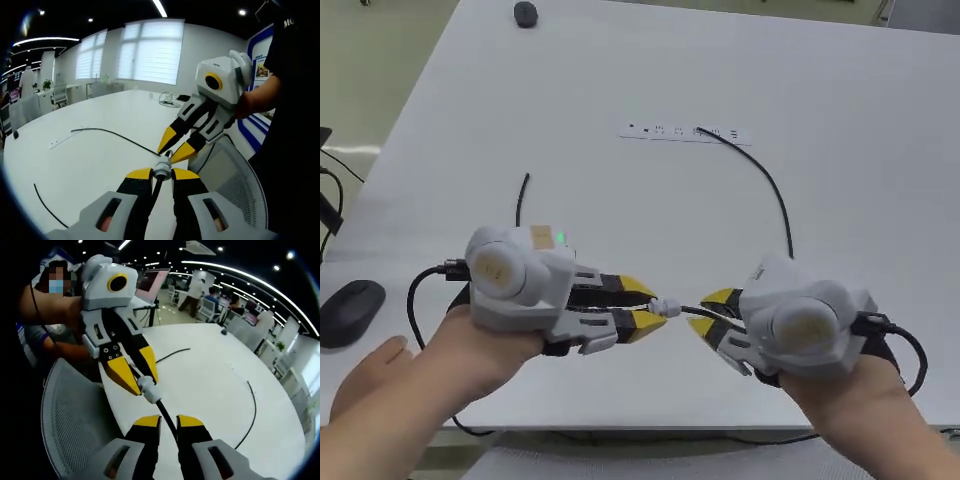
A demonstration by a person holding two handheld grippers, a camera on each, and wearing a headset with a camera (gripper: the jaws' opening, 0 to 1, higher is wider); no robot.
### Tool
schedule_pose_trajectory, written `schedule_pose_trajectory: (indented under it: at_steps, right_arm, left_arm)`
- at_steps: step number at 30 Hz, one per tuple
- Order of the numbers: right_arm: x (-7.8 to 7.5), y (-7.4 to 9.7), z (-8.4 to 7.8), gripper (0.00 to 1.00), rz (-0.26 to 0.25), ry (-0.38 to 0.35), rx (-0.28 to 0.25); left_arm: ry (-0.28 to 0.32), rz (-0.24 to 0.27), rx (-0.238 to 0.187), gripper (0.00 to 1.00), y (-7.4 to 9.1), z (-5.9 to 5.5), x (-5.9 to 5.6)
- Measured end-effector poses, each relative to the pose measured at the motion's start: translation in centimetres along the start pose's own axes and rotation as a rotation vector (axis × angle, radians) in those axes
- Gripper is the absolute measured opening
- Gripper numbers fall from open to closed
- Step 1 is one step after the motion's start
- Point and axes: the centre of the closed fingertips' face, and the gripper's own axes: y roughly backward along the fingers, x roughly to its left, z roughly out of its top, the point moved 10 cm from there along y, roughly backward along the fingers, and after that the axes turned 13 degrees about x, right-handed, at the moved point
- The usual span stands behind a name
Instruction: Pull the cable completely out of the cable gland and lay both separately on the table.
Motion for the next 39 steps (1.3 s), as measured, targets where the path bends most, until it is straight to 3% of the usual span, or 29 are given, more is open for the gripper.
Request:
schedule_pose_trajectory:
  at_steps: [3,7,28,31,39]
  right_arm:
    - [0.0,-0.1,0.2,0.04,-0.018,-0.009,0.011]
    - [0.0,-0.2,-0.1,0.03,0.002,-0.091,-0.009]
    - [0.6,-2.2,-2.7,0.00,0.020,-0.238,-0.038]
    - [0.5,-2.6,-3.3,0.00,0.046,-0.305,-0.041]
    - [-0.8,-3.8,-5.9,0.00,0.036,-0.396,0.033]
  left_arm:
    - [-0.004,0.006,0.001,0.15,0.0,0.0,0.0]
    - [-0.001,0.007,-0.004,0.15,0.3,-0.1,0.0]
    - [-0.014,0.013,0.007,0.15,0.4,-0.5,-0.1]
    - [-0.004,0.016,0.005,0.15,0.4,-0.6,0.0]
    - [0.011,0.020,-0.011,0.15,0.6,-0.8,0.2]
